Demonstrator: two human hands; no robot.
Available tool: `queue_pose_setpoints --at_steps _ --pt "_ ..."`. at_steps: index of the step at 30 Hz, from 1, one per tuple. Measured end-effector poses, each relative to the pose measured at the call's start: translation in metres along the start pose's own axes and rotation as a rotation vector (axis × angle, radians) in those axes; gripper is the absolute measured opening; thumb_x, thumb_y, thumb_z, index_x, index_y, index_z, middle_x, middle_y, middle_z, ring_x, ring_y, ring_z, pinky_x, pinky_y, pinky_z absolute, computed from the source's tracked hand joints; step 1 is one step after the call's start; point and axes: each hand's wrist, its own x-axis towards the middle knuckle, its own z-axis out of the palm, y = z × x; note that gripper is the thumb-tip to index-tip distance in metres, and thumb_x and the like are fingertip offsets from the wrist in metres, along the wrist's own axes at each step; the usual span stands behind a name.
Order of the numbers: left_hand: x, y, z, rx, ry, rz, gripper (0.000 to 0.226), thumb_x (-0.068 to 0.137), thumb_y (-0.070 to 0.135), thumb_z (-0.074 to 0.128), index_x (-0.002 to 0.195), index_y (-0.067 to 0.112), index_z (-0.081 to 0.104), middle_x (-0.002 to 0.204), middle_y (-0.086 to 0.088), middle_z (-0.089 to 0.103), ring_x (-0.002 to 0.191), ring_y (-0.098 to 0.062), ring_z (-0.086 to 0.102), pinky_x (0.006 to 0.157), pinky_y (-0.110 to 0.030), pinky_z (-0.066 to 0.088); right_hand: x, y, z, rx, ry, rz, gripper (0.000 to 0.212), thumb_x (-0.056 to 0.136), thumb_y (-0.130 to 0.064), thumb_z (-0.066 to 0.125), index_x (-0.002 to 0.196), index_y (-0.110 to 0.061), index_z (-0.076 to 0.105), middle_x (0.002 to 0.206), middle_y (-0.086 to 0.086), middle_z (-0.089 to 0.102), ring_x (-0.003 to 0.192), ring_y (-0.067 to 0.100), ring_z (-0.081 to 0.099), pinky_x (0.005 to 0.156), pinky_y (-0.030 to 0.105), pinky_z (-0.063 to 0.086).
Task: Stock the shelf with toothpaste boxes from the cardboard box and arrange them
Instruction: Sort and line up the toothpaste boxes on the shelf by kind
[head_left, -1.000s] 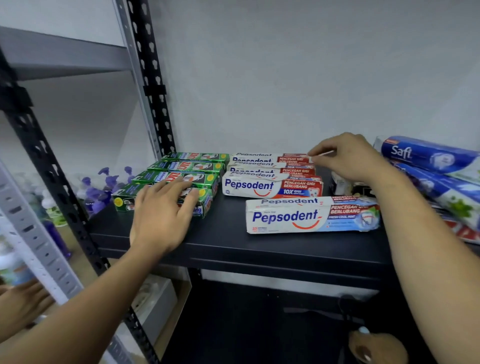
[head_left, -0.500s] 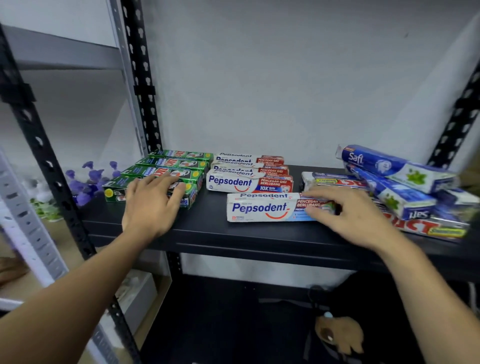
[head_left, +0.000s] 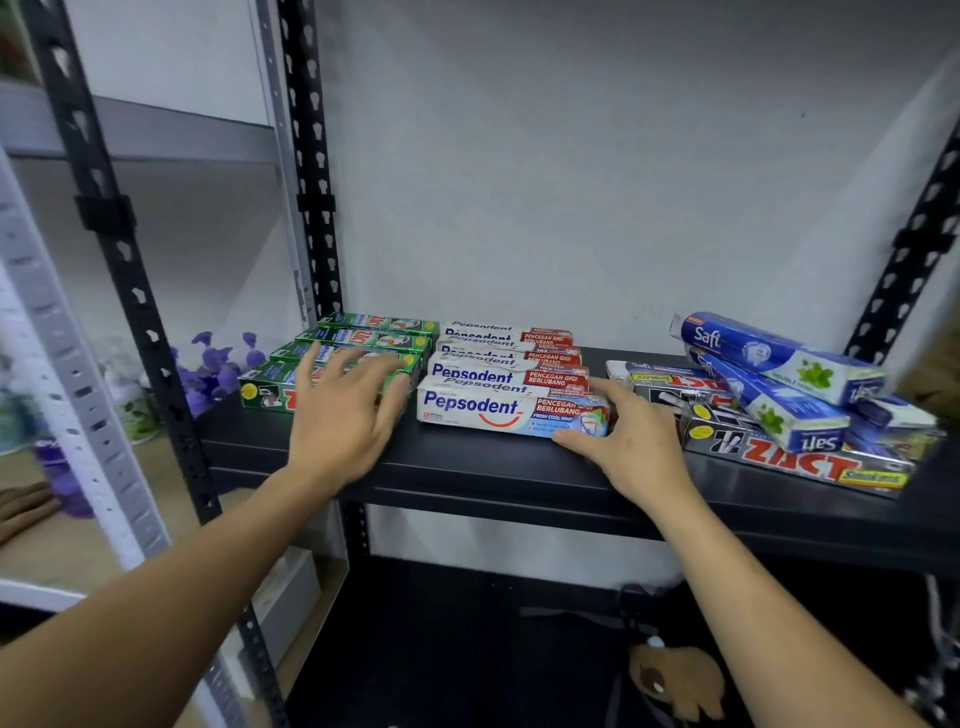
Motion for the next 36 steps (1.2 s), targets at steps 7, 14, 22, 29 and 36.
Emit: queue_pose_setpoints --at_steps 7,14,22,29,36 --pt "0.017 0.039 0.003 0.072 -0.068 0.214 0.049 0.088 0.07 0.046 0.106 0.035 0.075 0.109 0.003 0.075 0.13 -0.011 0.053 0.12 -0.055 -0.001 0.007 0.009 0.001 0.099 -0.025 0.106 0.088 0.073 -0.02 0.086 0.148 -0.014 0.04 0.134 0.006 0.061 0.11 0.008 0.06 0.102 0.031 0.048" --pt "0.019 0.063 0.013 -0.16 -0.162 0.181 0.03 0.089 0.03 0.069 0.119 0.025 0.07 0.117 0.001 0.072 0.103 -0.029 0.065 0.09 -0.038 0.05 0.01 0.012 0.001 0.17 -0.02 0.13 0.055 0.071 -0.018 0.088 0.118 -0.013 0.06 0.11 0.0 0.072 0.089 0.006 0.069 0.085 0.033 0.059" --pt "0.011 0.087 0.026 -0.358 -0.116 0.072 0.036 0.09 0.012 0.066 0.125 0.02 0.068 0.123 -0.004 0.069 0.112 -0.028 0.062 0.093 -0.037 0.051 0.012 0.015 0.005 0.165 0.002 0.136 0.04 0.072 -0.021 0.087 0.102 -0.017 0.061 0.097 -0.007 0.073 0.083 0.003 0.069 0.08 0.032 0.059" --pt "0.009 0.085 0.037 -0.466 -0.059 0.022 0.033 0.087 0.005 0.066 0.118 0.016 0.071 0.118 -0.004 0.071 0.11 -0.025 0.063 0.097 -0.03 0.045 0.014 0.018 0.008 0.11 -0.004 0.101 0.037 0.075 -0.024 0.084 0.102 -0.024 0.06 0.1 -0.011 0.071 0.092 0.005 0.066 0.085 0.035 0.058" --pt "0.006 0.108 0.034 -0.455 -0.018 0.093 0.033 0.089 0.002 0.06 0.119 0.009 0.069 0.121 -0.008 0.069 0.112 -0.028 0.062 0.1 -0.039 0.047 0.009 0.013 0.004 0.16 0.072 0.088 0.036 0.074 -0.02 0.084 0.104 -0.02 0.064 0.1 -0.008 0.071 0.088 0.002 0.066 0.08 0.029 0.059"
